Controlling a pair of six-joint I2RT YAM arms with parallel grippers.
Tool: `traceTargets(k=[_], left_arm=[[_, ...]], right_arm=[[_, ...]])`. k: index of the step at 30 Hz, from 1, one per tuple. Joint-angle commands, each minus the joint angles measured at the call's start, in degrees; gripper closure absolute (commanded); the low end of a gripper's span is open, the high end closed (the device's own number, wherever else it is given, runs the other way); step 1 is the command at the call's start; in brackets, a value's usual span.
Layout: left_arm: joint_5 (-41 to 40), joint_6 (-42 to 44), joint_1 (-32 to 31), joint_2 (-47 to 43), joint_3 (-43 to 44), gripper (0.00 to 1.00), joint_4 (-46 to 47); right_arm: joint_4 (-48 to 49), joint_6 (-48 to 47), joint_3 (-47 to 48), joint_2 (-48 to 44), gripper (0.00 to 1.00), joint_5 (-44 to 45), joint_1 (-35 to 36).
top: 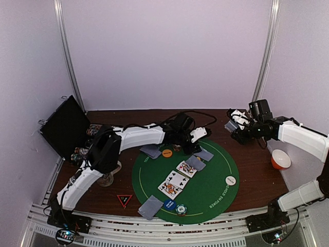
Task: Distribute texas hold em gaming equipment
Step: Distribute the poker card in the community card area, then place the poker card on the poker table mat.
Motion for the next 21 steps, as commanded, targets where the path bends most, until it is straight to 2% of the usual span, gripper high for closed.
traceTargets(k=[1,4,8,14,16,21], left_arm=[[-0.7,-2.5,-0.1,-7.7,-0.1,0.48,4.2],[-2.0,-4.4,0.2,-11.7,-1.8,0.47,3.4],[-4.6,-8.0,1.5,-21.6,-9.5,0.46,4.0],[-4.5,-11.6,4.5,-37.4,-23.9,0.4,5.7],[-4.8,-11.9,5.3,-41.4,-27.6,0.39,5.3],[-5.7,-13.5,7.2,-49.8,-36.4,0.37,4.8]], right_arm=[[-2.8,-0.5,0.5,-2.0,0.54,-1.3,-0.1],[-4.2,0.0,0.4,-2.3,0.54,-1.5,0.8],[-7.0,-0.5,-1.1,-3.0,0.54,-1.3,4.1],[-13.5,-5.2,-4.0,-6.1,0.53,-3.3,11.1],[-15.9,-6.4,-4.5,-6.6,0.53,-5.0,13.5],[-19.8,-8.9,-8.0,-6.5,0.53,-3.0,22.7]])
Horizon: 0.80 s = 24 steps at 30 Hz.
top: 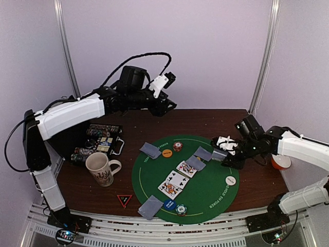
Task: Distribute texas hold em gaming equipment
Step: Place the poker card on the poker table mat.
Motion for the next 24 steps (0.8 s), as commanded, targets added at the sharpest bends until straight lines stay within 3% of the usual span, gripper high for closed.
traceTargets(k=[1,7,13,24], left_arm=[[-1.5,-2.6,1.0,-5.6,-7.6,0.37,0.7],[-2.3,-3.2,1.3,-12.3,-13.3,0.33,-0.7],[-4.0,-3.2,1.6,-14.9,-15.7,0.31,-1.8],[-5.5,-2.2,1.8,-16.0,-16.0,0.31,-3.5]], right_arm=[[-7.1,-3.9,-2.9,-0.3,0.53,-1.8,6.4],[-7.4,-5.1,-6.4,0.7,0.52,-5.7,13.2],[-5.5,-7.5,-9.5,4.8,0.52,-3.3,18.7],[-3.7,-7.9,-10.0,10.3,0.48,-1.1,20.6]])
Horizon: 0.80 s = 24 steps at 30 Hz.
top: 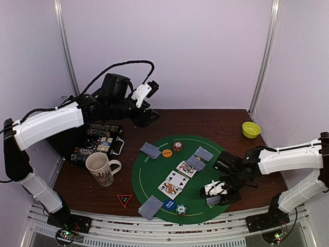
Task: Distribute texas hold em gaming equipment
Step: Place the poker card on the poker table mat.
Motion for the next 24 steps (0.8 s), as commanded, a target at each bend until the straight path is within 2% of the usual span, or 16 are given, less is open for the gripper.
traceTargets(k=[1,7,10,11,12,19,24], left_arm=[[-1.1,0.4,0.6,-1.8,-0.4,0.31,0.1],[-1.7,0.7,0.9,-2.6,-0.6,0.3,-0.1],[-2.1,1.0,1.0,-3.1,-0.9,0.3,-0.6],[-2.2,1.1,1.1,-3.3,-1.0,0.3,-0.6],[-2.2,1.2,1.2,-3.6,-1.1,0.3,-0.6],[-2.4,1.4,2.2,-5.1,-2.4,0.28,-1.1],[-1.9,0.8,3.8,-6.5,-3.3,0.23,-1.3]], right_arm=[[0.4,-0.6,-0.6,1.1,0.46,1.4,0.6],[-0.5,-0.6,-0.4,2.1,0.26,3.7,0.9],[-1.3,-0.5,0.0,2.1,0.14,4.4,0.9],[-1.5,-0.3,0.3,2.0,0.05,4.5,0.8],[-1.5,-0.2,0.7,1.9,0.0,4.7,0.9],[-4.1,0.6,4.7,1.2,0.0,4.6,2.6],[-8.0,0.2,10.3,-2.5,0.0,-0.8,3.5]])
